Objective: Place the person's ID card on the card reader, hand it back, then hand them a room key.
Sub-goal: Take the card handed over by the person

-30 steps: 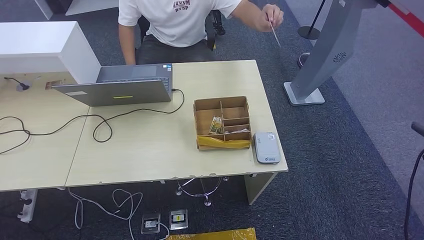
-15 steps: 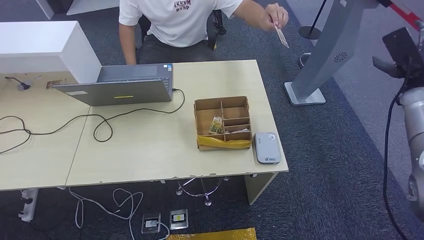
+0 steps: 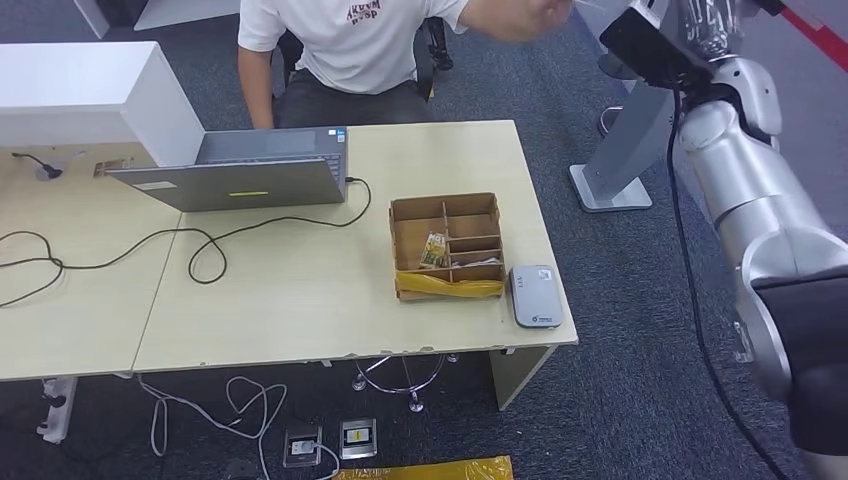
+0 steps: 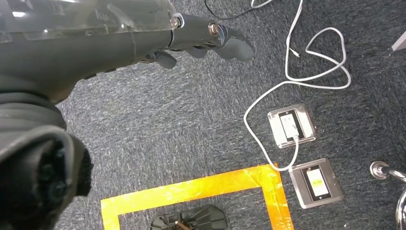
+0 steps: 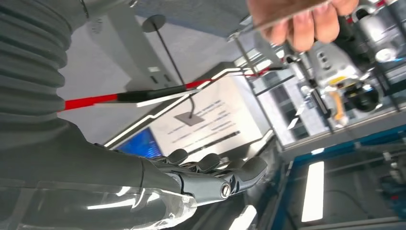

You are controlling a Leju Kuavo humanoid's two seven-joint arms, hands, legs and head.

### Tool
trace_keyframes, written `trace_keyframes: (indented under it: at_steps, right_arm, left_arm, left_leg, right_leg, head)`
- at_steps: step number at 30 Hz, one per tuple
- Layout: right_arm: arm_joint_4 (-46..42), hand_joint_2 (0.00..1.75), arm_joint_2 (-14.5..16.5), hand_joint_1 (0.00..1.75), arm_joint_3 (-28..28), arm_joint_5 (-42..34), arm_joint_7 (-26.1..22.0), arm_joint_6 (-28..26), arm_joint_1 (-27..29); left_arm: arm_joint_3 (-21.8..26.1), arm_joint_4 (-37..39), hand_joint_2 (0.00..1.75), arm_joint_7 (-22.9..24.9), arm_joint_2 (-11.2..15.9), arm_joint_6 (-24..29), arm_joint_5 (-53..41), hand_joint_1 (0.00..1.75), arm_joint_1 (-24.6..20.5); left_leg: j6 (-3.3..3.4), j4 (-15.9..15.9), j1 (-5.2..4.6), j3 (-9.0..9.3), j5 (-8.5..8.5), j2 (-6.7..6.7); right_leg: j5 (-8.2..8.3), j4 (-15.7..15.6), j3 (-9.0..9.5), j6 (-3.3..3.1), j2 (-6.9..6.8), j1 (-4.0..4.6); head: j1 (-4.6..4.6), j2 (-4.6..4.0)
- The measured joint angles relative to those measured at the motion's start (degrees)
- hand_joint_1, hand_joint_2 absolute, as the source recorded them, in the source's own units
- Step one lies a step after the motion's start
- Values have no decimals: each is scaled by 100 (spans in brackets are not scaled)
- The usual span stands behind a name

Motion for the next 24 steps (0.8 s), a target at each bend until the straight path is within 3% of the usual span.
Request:
trace_keyframes:
  at_steps: [9, 21, 22, 24]
  right_arm:
    - [-19, 175, 475, 0, 325, 111, -55, 64, -4]
    - [-15, 175, 658, 5, 496, 171, -43, 165, -4]
    - [-14, 175, 661, 31, 503, 176, -43, 180, -3]
    - [-13, 175, 668, 113, 510, 191, -38, 224, -2]
  left_arm:
    - [-25, 0, 0, -1, 7, -50, 91, 0, 49]
    - [-72, 0, 0, -19, 40, -100, 92, 0, 94]
    - [-73, 0, 0, -19, 44, -103, 91, 0, 93]
    - [-74, 0, 0, -19, 52, -120, 93, 0, 94]
  left_leg:
    - [0, 0, 0, 0, 0, 0]
    - [0, 0, 0, 0, 0, 0]
    - [0, 0, 0, 0, 0, 0]
    - [0, 0, 0, 0, 0, 0]
  right_leg:
    - [0, -1, -2, 0, 0, 0]
    - [0, -1, -3, 0, 1, 0]
    - [0, -1, -3, 0, 1, 0]
    - [0, -1, -3, 0, 1, 0]
  head:
    - [0, 0]
    - [1, 0]
    - [0, 0]
    - [-1, 0]
